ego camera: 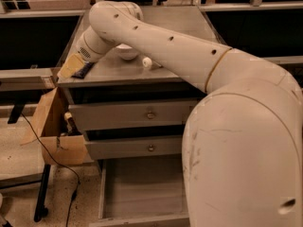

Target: Place rxbar blueberry into bottom drawer

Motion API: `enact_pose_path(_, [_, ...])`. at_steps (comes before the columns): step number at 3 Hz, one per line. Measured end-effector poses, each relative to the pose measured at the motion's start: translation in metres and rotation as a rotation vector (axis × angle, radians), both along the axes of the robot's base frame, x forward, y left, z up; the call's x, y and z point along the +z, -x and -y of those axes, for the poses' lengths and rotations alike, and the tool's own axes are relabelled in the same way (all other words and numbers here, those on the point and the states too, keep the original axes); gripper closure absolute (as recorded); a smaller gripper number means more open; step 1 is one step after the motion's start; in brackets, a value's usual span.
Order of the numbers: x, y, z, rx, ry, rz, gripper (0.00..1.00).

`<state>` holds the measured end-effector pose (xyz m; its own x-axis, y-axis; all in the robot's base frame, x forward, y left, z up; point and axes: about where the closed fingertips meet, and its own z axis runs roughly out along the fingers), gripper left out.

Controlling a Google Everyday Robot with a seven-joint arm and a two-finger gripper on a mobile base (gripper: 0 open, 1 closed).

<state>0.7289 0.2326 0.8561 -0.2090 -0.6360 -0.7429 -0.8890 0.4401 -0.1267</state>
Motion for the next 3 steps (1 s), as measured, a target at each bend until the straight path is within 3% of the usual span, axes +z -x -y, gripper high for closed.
enact_pose_path(2, [-0.017,-0.012,0.009,-0.031,-0.008,-0.018,0.01])
enact_pose_path(3, [-0.022,-0.016,0.01,-0.031,-0.009,-0.025,0.13])
